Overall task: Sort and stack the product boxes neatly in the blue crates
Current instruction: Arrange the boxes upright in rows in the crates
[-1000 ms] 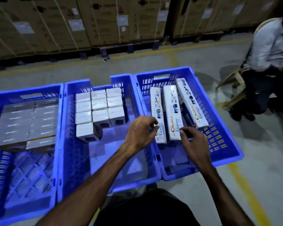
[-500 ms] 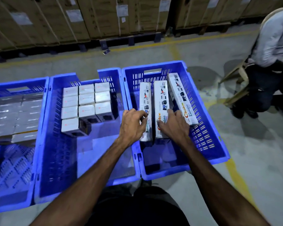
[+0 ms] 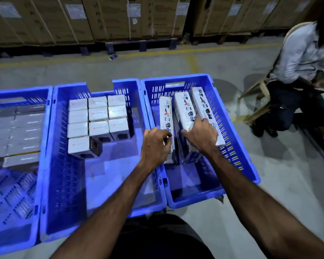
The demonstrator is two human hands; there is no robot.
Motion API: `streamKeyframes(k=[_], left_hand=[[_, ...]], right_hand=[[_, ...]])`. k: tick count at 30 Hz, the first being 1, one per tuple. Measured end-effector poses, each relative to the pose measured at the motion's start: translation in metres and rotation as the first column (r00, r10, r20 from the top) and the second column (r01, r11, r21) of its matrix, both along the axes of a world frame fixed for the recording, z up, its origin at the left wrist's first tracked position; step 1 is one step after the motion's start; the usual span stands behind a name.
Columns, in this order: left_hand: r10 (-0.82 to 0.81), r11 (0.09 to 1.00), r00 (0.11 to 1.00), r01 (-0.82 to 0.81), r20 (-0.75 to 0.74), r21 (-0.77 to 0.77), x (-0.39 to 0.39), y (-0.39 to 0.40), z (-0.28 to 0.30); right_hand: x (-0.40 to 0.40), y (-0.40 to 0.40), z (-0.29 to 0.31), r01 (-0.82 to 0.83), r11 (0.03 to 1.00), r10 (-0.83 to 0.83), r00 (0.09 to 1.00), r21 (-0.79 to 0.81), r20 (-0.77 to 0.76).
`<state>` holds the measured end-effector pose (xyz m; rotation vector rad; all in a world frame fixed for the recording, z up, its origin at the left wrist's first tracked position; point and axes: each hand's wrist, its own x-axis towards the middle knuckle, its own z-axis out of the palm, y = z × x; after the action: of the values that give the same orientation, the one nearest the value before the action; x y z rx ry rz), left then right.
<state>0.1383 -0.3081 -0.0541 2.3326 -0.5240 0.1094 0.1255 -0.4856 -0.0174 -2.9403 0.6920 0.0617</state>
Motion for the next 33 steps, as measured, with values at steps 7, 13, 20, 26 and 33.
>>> streamKeyframes(k=[7, 13, 20, 26, 33], left_hand=[[-0.014, 0.999, 1.000, 0.014, -0.005, -0.044, 0.002, 0.001, -0.003], [-0.004, 1.000, 1.000, 0.003, -0.013, -0.026, 0.002, 0.000, -0.006], [0.022, 1.000, 0.999, -0.022, 0.046, -0.010, 0.000, -0.002, -0.003], [0.073, 0.997, 0.995, -0.075, 0.068, 0.034, -0.004, -0.007, 0.001], [0.114, 0.990, 0.991, -0.120, 0.072, 0.080, -0.008, -0.010, 0.002]], right_hand=[[0.016, -0.016, 0.011, 0.062, 0.997, -0.062, 0.998, -0.037, -0.017], [0.011, -0.029, -0.018, 0.027, 1.000, -0.027, 1.000, -0.003, 0.000], [0.003, -0.050, -0.036, -0.151, 0.988, 0.147, 0.975, 0.012, 0.167], [0.005, -0.067, -0.041, -0.254, 0.967, 0.242, 0.942, 0.023, 0.234], [0.005, -0.075, -0.046, -0.283, 0.959, 0.263, 0.910, 0.017, 0.320]])
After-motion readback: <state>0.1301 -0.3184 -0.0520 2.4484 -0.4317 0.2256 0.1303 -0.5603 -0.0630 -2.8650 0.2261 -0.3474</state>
